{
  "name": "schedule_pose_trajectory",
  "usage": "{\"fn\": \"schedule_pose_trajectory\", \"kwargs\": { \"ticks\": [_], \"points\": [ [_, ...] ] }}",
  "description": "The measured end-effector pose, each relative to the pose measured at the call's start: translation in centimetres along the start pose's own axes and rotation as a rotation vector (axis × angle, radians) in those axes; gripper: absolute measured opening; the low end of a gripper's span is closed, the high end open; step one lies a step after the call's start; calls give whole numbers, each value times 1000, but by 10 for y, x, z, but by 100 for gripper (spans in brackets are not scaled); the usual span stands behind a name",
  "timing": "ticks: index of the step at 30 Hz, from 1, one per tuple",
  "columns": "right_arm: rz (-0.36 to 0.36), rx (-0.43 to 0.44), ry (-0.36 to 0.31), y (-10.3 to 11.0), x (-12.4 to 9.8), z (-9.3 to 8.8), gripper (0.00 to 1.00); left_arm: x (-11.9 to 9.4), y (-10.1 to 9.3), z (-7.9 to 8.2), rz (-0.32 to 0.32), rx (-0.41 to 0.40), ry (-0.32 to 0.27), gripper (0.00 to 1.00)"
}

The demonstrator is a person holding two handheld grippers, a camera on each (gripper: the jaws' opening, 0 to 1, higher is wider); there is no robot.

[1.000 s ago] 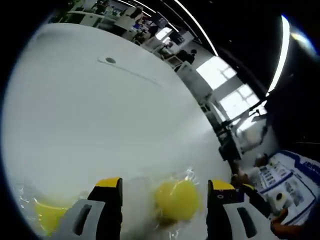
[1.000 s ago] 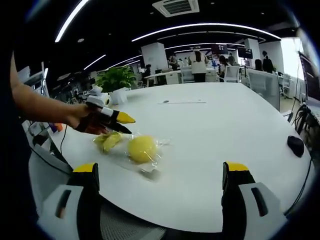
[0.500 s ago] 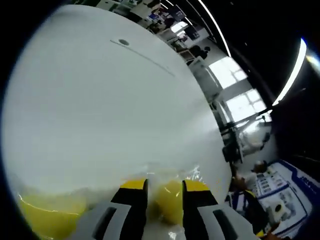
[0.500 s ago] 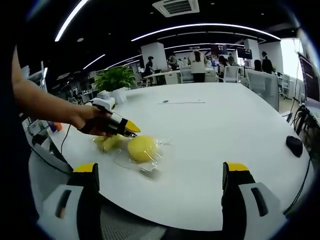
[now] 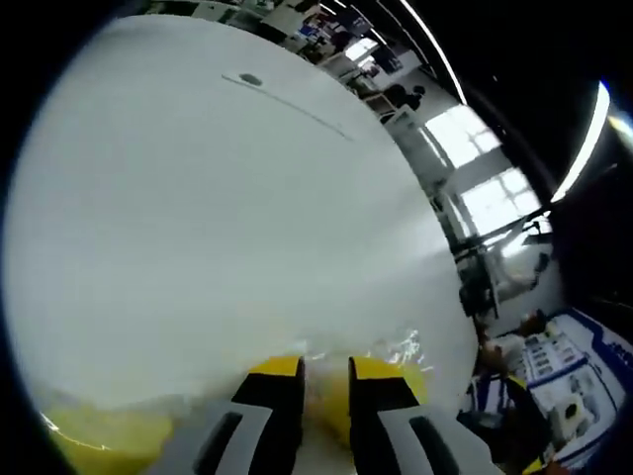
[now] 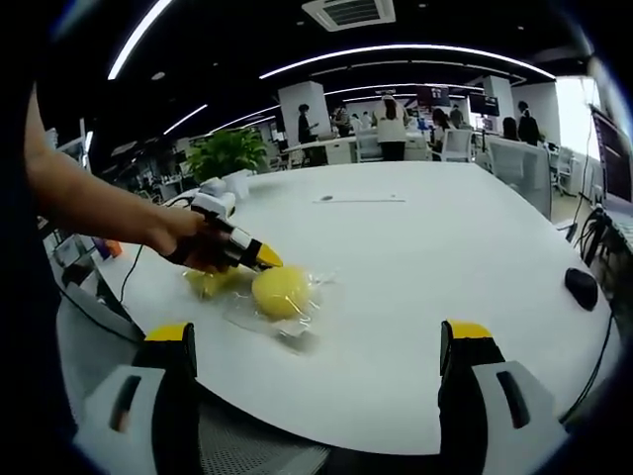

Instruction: Compare the silicone blocks by pressing each to a similar depth, holding the contact briefly, and releasing to observe deformation and rebound differences across the visible hardness samples.

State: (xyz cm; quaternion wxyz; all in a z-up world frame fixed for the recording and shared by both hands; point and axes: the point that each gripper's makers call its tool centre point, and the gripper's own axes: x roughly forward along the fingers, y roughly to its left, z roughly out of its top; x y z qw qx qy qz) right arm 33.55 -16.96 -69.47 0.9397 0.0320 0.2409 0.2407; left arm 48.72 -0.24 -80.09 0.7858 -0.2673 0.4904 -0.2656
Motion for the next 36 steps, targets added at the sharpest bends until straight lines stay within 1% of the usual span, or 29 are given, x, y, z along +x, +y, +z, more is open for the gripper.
{"fn": "schedule_pose_trajectory", "kwargs": {
  "ticks": [1, 2, 3, 4, 5, 6, 7, 8, 9, 10, 11, 14, 16, 17, 20, 23, 27, 28, 30, 33, 35, 36],
  "points": [
    [0, 1, 0, 0, 0, 0, 96, 0, -2, -1, -10, -33, 5, 12],
    [0, 2, 0, -1, 0, -1, 96, 1, -4, -1, -31, -42, 6, 10],
    [-1, 1, 0, -1, 0, -1, 96, 1, -8, -1, -55, -78, 10, 7],
    [-2, 1, 0, -1, 0, -1, 96, 2, -8, -2, -66, -87, 13, 7],
    [-4, 0, 1, -1, 0, -1, 96, 2, -6, -1, -69, -51, 2, 6],
    [-5, -1, 1, -2, 0, -1, 96, 3, -7, 1, -78, 0, -21, 5],
    [-4, 1, 1, -1, -1, 0, 94, 3, -7, 1, -71, 38, -38, 4],
    [-3, 1, 1, -1, -1, 0, 94, 2, -8, -1, -71, 5, -34, 4],
    [-3, 2, 0, -1, -1, -1, 94, 2, -7, 0, -69, -54, -41, 3],
    [-3, 3, 1, -1, -1, -1, 94, 2, -7, 0, -71, -70, -38, 2],
    [-2, 3, 2, -1, -1, -1, 94, 3, -7, 1, -74, -103, -33, 1],
    [-1, 0, 2, -2, -1, -1, 95, 2, -7, 1, -78, -88, -30, 0],
    [-1, -1, -1, -1, -1, 0, 95, 2, -10, 2, -88, -98, -32, 0],
    [-1, 0, -1, -1, -1, 1, 95, 1, -12, 2, -89, -94, -33, 0],
    [-2, 6, -2, -2, -1, 1, 96, -1, -12, 1, -82, -37, -30, 0],
    [1, 6, -3, -1, -2, 2, 96, -4, -15, 4, -94, -50, -43, 0],
    [9, -7, 0, 0, 0, 3, 96, -10, -28, 8, -142, -29, -63, 0],
    [12, -12, 0, 1, 0, 4, 96, -13, -35, 11, -171, -10, -76, 0],
    [15, -20, 13, 2, 2, 2, 96, -17, -46, 14, -199, 36, -90, 0],
    [25, -26, 4, 3, 3, 4, 96, -24, -55, 16, -204, 90, -98, 0],
    [29, -35, 1, 3, 5, 6, 96, -29, -58, 17, -210, 115, -109, 0],
    [30, -40, -5, 3, 6, 8, 96, -32, -60, 18, -218, 113, -112, 0]
  ]
}}
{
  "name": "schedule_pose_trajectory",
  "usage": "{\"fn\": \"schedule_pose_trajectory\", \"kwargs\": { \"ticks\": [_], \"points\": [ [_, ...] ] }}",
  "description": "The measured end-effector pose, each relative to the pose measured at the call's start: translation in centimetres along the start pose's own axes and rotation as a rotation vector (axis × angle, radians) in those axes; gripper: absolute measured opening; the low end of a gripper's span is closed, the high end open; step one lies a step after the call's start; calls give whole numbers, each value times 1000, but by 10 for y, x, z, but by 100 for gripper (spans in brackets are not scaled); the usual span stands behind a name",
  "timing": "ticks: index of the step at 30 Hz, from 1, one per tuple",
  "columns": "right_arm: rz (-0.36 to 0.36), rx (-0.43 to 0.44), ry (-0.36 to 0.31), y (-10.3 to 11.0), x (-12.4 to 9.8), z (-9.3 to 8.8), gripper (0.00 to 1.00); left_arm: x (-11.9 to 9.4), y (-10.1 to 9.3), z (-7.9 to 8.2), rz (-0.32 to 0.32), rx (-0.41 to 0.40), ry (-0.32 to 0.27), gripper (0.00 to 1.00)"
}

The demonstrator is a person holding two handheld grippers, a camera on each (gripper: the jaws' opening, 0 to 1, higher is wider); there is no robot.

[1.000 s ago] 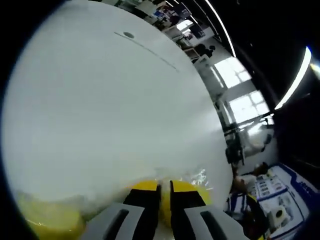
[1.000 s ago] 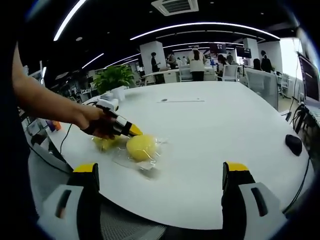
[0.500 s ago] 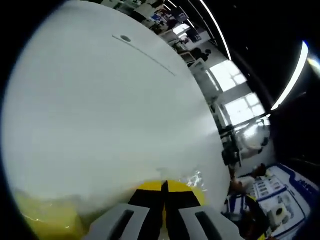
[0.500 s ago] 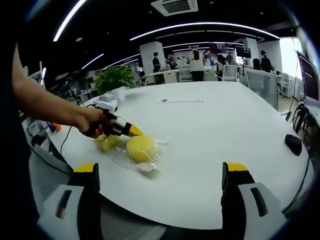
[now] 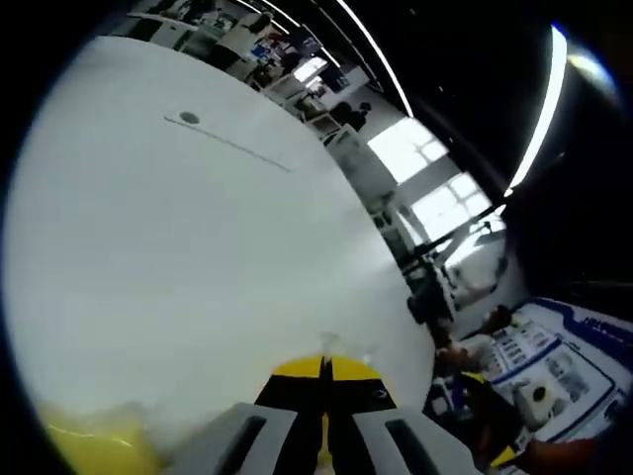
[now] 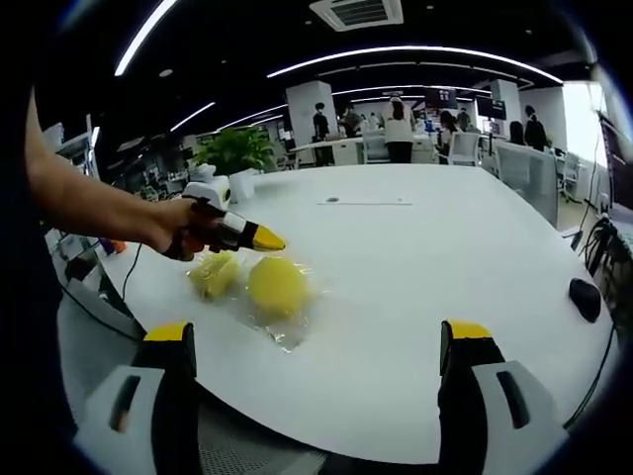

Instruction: Compare the silicone blocks by pressing each to a similar depth, holding the contact briefly, and releasing to observe deformation and rebound differences across the visible hardness samples.

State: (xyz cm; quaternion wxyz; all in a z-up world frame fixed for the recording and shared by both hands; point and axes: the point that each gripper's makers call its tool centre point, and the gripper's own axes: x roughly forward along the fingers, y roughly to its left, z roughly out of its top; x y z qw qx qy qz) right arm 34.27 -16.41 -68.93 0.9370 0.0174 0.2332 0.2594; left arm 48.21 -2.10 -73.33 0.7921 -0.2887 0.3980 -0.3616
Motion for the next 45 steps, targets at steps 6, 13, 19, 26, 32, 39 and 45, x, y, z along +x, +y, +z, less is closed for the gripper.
{"fn": "schedule_pose_trajectory", "kwargs": {
  "ticks": [6, 13, 19, 26, 32, 39, 45],
  "points": [
    [8, -13, -37, -4, 2, 12, 96, -9, -28, 7, -79, 87, -14, 0],
    [25, -15, -49, -3, 6, 20, 96, -21, -55, 18, -113, 189, -37, 0],
    [46, -32, -50, 1, 12, 28, 96, -34, -73, 24, -131, 291, -50, 0],
    [103, -50, -77, 11, 24, 46, 96, -51, -99, 36, -186, 363, -75, 0],
    [196, -31, -136, 22, 40, 71, 96, -69, -133, 49, -256, 418, -94, 0],
    [344, -81, -214, 49, 64, 106, 96, -92, -167, 61, -327, 443, -125, 0],
    [411, -99, -234, 66, 77, 122, 96, -101, -180, 62, -342, 461, -141, 0]
  ]
}}
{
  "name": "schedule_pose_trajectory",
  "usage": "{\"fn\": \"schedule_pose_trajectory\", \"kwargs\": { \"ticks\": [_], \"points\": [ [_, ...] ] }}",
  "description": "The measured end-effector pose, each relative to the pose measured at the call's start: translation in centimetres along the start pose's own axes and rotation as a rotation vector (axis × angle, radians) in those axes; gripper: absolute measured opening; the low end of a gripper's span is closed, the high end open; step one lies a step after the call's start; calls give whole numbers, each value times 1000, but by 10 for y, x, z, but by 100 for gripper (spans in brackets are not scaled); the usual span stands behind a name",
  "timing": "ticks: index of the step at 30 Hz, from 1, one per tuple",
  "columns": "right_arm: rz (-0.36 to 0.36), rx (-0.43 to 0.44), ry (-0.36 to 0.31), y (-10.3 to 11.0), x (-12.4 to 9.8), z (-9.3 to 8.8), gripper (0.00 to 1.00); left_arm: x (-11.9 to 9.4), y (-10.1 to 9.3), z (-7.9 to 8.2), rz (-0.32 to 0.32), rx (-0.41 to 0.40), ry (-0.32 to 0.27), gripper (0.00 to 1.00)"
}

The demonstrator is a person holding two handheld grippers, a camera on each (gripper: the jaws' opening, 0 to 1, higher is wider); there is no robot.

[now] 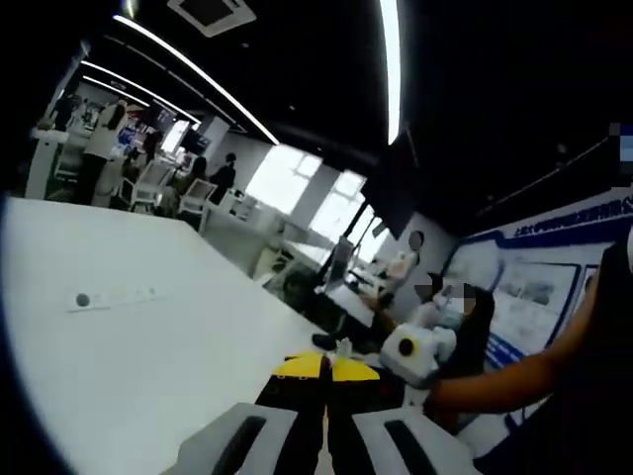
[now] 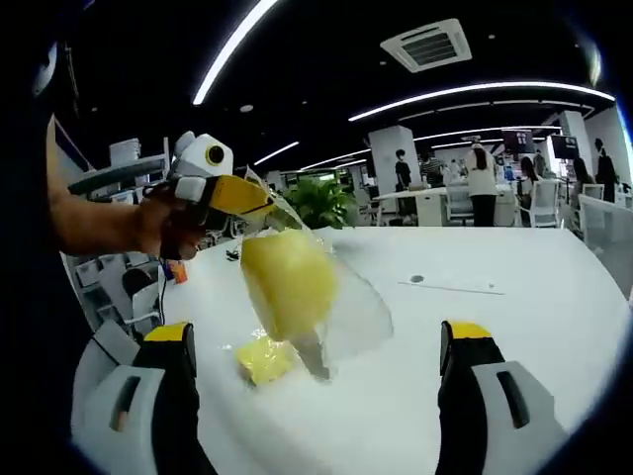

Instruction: Compare the silicone blocks by pressing each to a similar depth, holding the contact briefly, and releasing to observe deformation and rebound differences across the visible hardness samples.

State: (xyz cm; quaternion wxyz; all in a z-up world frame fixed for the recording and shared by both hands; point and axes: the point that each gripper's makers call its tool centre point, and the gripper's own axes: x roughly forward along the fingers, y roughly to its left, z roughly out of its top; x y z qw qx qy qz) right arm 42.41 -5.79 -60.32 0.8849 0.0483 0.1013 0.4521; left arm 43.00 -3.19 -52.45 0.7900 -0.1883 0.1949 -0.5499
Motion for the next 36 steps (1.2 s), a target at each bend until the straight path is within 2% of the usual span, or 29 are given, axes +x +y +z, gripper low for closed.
{"fn": "schedule_pose_trajectory", "kwargs": {
  "ticks": [3, 4, 5, 6, 8, 12, 17, 25, 29, 36],
  "points": [
    [37, -5, -26, 7, 8, 10, 95, -4, -4, 1, 0, -10, -12, 0],
    [58, 5, -44, 11, 9, 14, 90, -4, -6, 1, -3, -10, -13, 0],
    [113, 44, -91, 21, 9, 24, 83, -6, -8, 2, -4, -9, -15, 0],
    [129, 47, -103, 24, 10, 27, 79, -8, -9, 3, -3, -9, -20, 0],
    [125, 30, -110, 25, 13, 30, 76, -12, -12, 6, -8, -20, -34, 0],
    [168, 38, -117, 34, 17, 32, 67, -18, -18, 12, -17, -32, -53, 0],
    [195, 59, -166, 41, 19, 45, 58, -26, -20, 18, -16, -36, -71, 0],
    [222, 61, -191, 47, 19, 54, 43, -33, -25, 22, -22, -52, -99, 0],
    [225, 60, -182, 49, 20, 53, 42, -34, -27, 21, -25, -54, -99, 0],
    [249, 61, -166, 55, 21, 49, 35, -38, -27, 19, -27, -70, -104, 0]
  ]
}}
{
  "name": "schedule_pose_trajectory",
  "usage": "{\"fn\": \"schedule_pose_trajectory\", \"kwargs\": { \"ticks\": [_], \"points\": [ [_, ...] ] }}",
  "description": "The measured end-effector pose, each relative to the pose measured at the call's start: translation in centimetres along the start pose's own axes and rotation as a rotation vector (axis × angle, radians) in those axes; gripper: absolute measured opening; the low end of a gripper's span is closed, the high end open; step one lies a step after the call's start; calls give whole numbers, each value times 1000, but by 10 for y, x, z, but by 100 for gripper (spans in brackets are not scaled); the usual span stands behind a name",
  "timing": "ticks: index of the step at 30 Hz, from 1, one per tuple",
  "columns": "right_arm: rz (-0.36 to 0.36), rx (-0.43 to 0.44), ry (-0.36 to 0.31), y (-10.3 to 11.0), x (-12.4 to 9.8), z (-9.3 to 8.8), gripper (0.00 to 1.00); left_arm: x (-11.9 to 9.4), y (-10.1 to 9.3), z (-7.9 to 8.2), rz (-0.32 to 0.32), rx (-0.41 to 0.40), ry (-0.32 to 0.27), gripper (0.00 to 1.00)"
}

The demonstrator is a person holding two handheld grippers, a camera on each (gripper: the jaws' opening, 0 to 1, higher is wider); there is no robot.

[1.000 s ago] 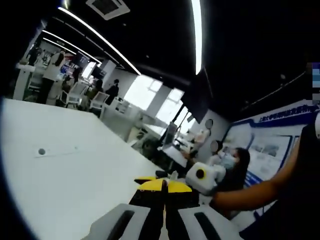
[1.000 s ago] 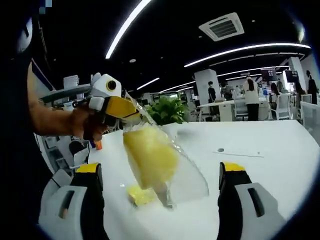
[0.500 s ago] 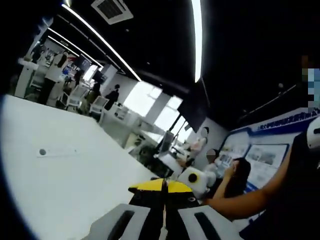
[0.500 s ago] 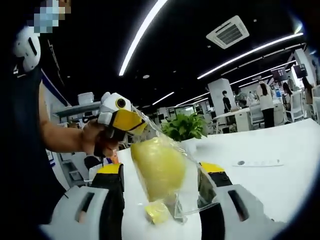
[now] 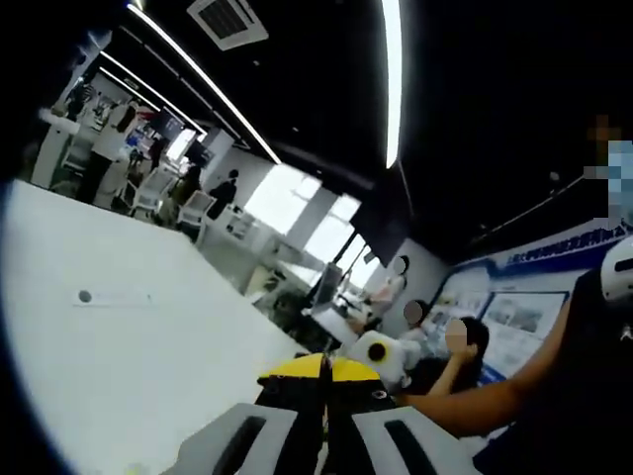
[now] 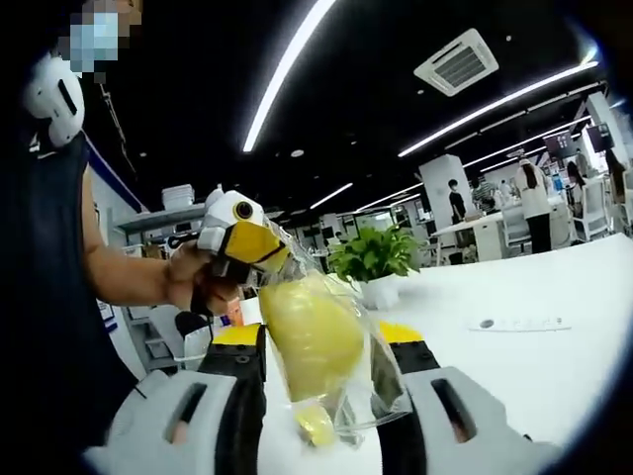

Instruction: Compare the silicone blocks by pressing each to a similar depth, holding the contact briefly, and releasing to observe deformation and rebound differences across the visible hardness samples.

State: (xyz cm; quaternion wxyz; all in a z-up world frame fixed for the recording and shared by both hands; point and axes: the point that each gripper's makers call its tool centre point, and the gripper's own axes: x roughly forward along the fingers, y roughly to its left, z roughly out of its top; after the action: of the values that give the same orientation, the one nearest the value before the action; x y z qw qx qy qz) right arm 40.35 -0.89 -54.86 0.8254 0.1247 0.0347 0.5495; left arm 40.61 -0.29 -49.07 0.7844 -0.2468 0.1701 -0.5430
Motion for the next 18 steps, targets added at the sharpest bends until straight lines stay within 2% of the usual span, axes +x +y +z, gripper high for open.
{"fn": "schedule_pose_trajectory", "kwargs": {
  "ticks": [1, 6, 9, 10, 13, 18],
  "points": [
    [18, 26, 18, 5, 0, -3, 34, -1, 0, 0, 0, -1, -2, 0],
    [28, 13, 33, 6, 1, -6, 31, -3, -2, -1, -8, -13, -9, 0],
    [60, 33, 60, 13, 0, -7, 24, -5, -2, 0, -3, -4, -14, 0],
    [76, 68, 81, 15, 0, -9, 22, -7, -2, 0, 1, -1, -12, 0],
    [86, 73, 102, 17, 0, -8, 17, -9, -2, -1, 4, -9, -15, 0],
    [100, 99, 142, 23, -1, -8, 12, -10, -6, -1, 3, 57, -10, 0]
  ]
}}
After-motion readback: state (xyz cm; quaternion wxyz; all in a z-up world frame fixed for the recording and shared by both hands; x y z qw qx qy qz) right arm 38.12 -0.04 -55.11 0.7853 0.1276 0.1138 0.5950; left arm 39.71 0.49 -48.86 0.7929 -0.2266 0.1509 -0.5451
